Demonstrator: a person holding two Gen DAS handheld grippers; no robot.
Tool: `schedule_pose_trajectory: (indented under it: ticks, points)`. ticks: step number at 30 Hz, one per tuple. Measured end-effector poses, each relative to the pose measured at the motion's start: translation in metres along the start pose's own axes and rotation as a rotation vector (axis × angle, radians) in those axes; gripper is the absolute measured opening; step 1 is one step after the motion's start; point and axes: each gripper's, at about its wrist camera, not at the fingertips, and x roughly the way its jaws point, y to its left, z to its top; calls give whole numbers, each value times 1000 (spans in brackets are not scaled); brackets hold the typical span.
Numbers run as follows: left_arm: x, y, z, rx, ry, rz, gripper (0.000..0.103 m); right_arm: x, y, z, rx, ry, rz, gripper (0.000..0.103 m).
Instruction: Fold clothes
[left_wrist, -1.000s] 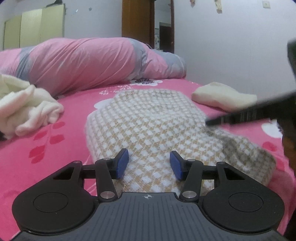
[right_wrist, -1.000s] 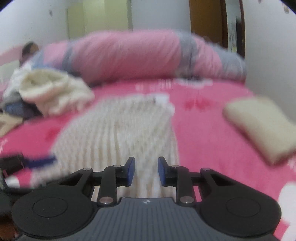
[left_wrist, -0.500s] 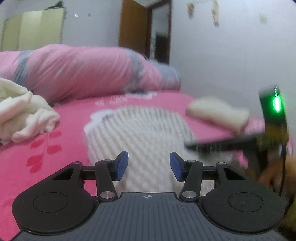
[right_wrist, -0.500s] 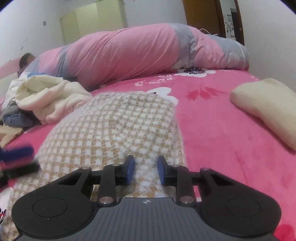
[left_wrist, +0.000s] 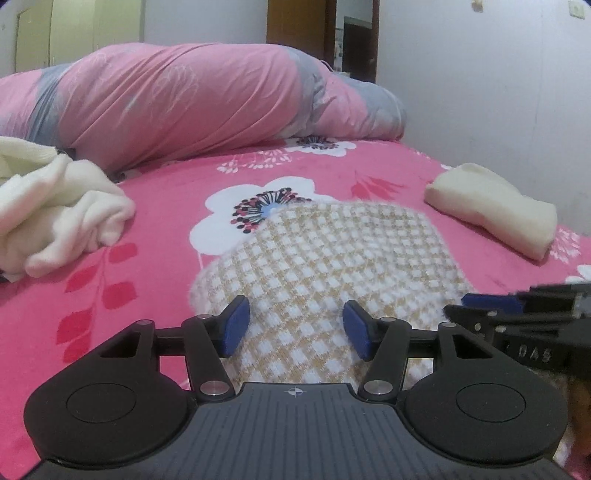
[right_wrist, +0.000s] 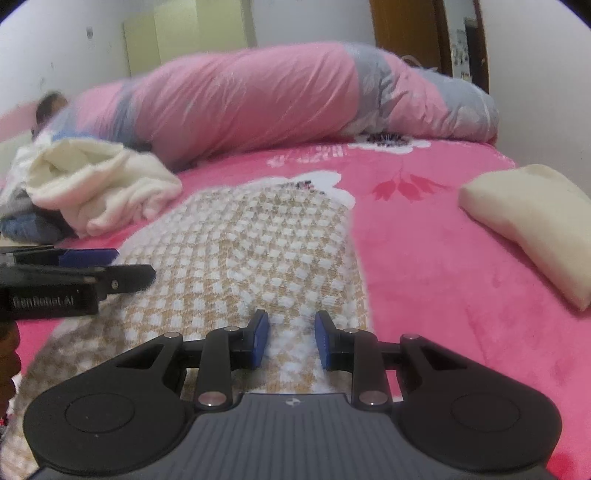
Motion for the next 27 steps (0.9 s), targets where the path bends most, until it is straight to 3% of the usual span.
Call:
schedule_pose_trajectory:
  ticks: [2,5,7,10,12,16,20,23,27]
  points:
    - [-1,2,-1,-8,-3,-5,57,-9,4,22,-1,-5,1,29]
    - [-2,0,-2,-1,-12,3,57,-18,11,51,-26,-106,12,29]
    - [-3,0,-3,-1,-16,8,57,-7,13,62,-28,-127,26,30]
    - [-3,0,-3,2,-17,3,57,43,9,52,-26,4,31,29]
    - [-2,-1,-4,20,-17,-1,58,72,8,26,-53,32,15,29]
    - [-10,-1,-3,57,-55,-22,58,65,5,29,-26,25,27,29]
    - [-13,8,14,-16,-101,-72,58,64,4,25,-14,10,34,29]
    - [16,15,26,-89,-3,-69,57,66,4,26,-5,3,38,29]
    - [29,14,25,-75,23,-56,59,64,3,25,-2,0,33,29]
